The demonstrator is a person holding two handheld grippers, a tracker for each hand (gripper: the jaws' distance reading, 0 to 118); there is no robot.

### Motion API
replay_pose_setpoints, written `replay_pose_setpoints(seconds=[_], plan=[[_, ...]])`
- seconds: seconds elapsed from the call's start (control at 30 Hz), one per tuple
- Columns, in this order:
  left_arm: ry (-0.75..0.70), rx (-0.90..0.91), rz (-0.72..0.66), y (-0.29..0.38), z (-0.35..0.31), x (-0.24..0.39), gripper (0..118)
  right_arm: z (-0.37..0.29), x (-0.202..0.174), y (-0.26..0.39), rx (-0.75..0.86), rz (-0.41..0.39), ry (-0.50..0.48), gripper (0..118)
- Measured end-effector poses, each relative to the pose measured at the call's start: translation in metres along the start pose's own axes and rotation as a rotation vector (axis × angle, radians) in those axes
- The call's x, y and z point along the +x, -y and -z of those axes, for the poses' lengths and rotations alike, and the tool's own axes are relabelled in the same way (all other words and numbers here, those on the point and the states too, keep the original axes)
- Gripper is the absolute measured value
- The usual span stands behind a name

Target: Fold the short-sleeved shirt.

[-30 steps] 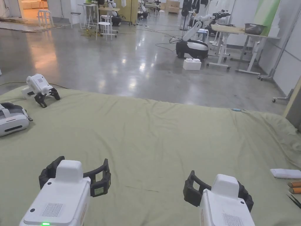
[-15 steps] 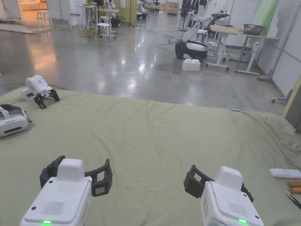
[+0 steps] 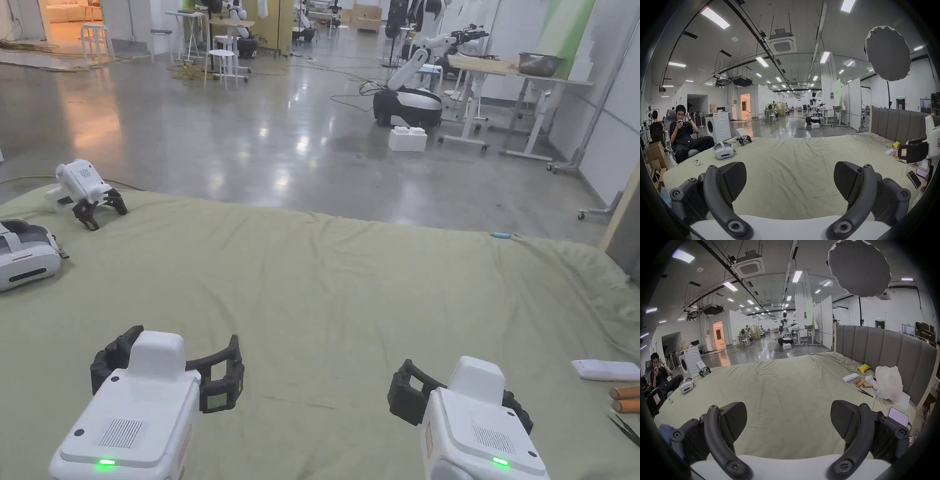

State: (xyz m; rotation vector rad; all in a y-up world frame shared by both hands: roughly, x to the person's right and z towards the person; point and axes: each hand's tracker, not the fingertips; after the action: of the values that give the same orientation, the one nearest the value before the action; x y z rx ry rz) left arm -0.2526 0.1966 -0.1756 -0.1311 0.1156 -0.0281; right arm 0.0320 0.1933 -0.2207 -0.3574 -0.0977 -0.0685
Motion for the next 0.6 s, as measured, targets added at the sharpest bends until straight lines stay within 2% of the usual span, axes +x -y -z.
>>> replay_pose_setpoints(seconds=[0.2, 0.5, 0.6], plan=[[0.010, 0.016, 0.001, -0.0004, -0.0004, 0.0002, 109, -0.0001, 0.0040, -0.0042, -0.002, 0.025, -0.037, 106], [0.011, 0.019, 0.001, -0.0008, -0.0002, -0.0007, 110, 0.0023, 0.0027, -0.0047, 0.019, 0.003, 0.025, 105], [0.001, 0.010, -0.010, -0.0015, 0.0022, -0.0009, 111, 0.0005, 0.0043, -0.0029, 0.045, -0.009, 0.002, 105]])
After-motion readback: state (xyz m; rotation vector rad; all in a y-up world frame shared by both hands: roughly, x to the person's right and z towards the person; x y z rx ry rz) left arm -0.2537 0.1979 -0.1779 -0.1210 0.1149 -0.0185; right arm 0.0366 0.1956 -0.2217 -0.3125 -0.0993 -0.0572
